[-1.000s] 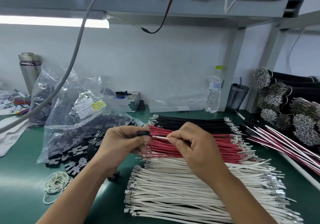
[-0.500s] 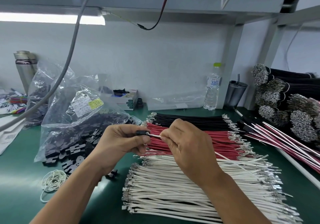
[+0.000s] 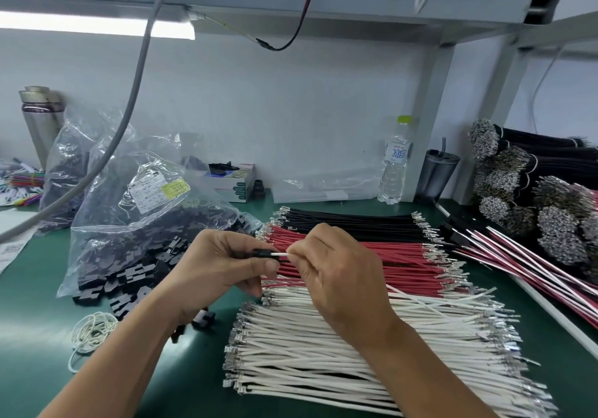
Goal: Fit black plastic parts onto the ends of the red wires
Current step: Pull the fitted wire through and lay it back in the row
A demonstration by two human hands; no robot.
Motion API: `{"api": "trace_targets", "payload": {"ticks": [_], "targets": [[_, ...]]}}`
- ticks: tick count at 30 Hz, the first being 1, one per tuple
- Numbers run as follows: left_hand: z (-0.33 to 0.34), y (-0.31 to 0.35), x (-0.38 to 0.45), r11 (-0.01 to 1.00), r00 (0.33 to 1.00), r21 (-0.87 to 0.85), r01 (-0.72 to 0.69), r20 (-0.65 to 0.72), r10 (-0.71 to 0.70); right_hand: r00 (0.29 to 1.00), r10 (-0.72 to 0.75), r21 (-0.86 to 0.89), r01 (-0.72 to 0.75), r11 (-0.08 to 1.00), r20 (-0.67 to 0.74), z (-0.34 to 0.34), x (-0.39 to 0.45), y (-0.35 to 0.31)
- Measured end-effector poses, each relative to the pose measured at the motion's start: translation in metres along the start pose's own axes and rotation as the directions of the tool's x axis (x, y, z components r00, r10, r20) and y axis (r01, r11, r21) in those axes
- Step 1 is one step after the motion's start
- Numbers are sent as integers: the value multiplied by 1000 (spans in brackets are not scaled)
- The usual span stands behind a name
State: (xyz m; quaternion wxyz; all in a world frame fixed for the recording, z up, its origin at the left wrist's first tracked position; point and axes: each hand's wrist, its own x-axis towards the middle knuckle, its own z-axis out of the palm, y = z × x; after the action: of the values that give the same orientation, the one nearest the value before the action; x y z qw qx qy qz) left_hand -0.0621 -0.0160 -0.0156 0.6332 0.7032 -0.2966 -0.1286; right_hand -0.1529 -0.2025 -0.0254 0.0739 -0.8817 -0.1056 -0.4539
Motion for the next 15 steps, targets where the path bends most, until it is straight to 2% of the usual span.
{"api": "trace_targets", "payload": {"ticks": [3, 10, 13, 15], "targets": [[-2, 3, -1, 1000, 1000, -4, -20, -7, 20, 999, 44, 88, -42, 995, -21, 0, 1, 1], [-5, 1, -2, 997, 997, 36, -61, 59, 59, 999, -47, 58, 48, 997, -25, 5, -1, -7], [-8, 1, -1, 995, 995, -25, -100, 18, 101, 997, -65, 8, 65, 998, -48, 1, 4, -6], [-11, 1, 1, 986, 988, -84, -146, -61, 141, 998, -48, -25, 47, 999, -30, -2, 6, 3]]}}
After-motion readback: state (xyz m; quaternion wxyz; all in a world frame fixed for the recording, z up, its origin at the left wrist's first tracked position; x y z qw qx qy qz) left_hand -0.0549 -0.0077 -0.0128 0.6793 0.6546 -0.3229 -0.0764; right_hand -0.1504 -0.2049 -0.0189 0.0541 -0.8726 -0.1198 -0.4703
